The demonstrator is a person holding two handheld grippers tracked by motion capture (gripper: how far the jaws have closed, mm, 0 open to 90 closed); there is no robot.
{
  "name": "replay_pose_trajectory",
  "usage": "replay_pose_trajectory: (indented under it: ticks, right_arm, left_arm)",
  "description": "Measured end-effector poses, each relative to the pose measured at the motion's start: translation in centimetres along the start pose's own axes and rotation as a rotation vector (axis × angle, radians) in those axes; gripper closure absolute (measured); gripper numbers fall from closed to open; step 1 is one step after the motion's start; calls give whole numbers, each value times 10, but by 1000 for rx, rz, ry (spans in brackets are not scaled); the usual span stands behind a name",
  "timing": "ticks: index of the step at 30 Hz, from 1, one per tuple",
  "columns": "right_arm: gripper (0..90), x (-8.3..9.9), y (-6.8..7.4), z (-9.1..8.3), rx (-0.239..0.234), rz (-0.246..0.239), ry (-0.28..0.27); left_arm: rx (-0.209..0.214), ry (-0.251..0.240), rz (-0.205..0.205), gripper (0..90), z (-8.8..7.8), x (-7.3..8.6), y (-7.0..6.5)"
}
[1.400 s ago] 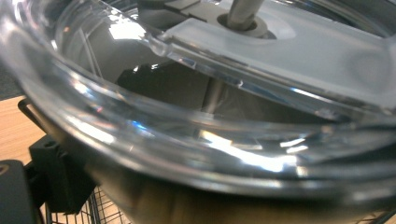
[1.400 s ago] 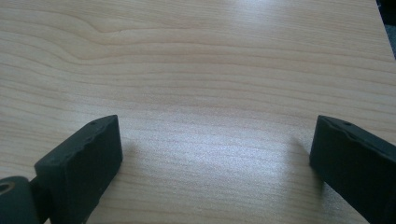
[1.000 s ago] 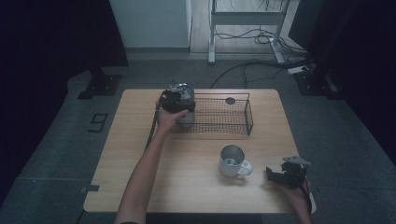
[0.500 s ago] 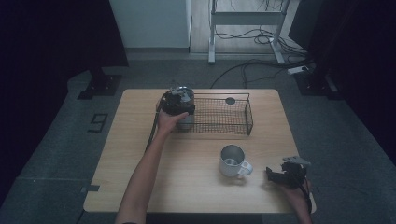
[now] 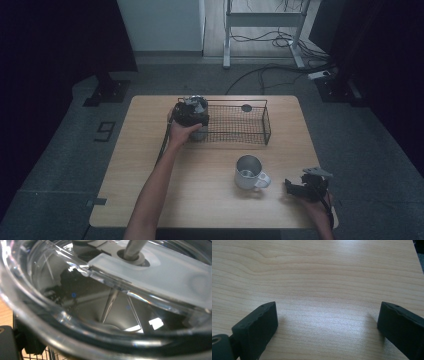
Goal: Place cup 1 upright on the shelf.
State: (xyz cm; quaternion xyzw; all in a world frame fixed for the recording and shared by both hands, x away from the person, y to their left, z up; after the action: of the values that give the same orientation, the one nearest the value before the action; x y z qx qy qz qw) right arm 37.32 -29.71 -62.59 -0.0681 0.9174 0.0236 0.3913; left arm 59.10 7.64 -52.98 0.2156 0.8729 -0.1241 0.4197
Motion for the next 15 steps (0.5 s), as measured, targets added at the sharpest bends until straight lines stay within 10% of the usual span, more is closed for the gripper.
replay_pose_trajectory:
  ticks: [15]
  right_arm:
    - [28,0,0,0,0,0,0]
  left_arm:
    - [-2,4,-16,32,-3,3,-1]
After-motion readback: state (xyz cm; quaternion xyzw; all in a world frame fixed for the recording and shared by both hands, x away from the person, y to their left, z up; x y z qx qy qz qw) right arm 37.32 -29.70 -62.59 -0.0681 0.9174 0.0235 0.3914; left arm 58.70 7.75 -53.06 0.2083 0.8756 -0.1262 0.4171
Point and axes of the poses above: each handheld gripper's, and its own axes: z roughly forward along the jaws, x roughly out of its underside, y roughly to its left, the point moved 10 cm from there along z, roughly forward along the jaws, and after that the axes turned 2 degrees about x, right-handed, at the moved point
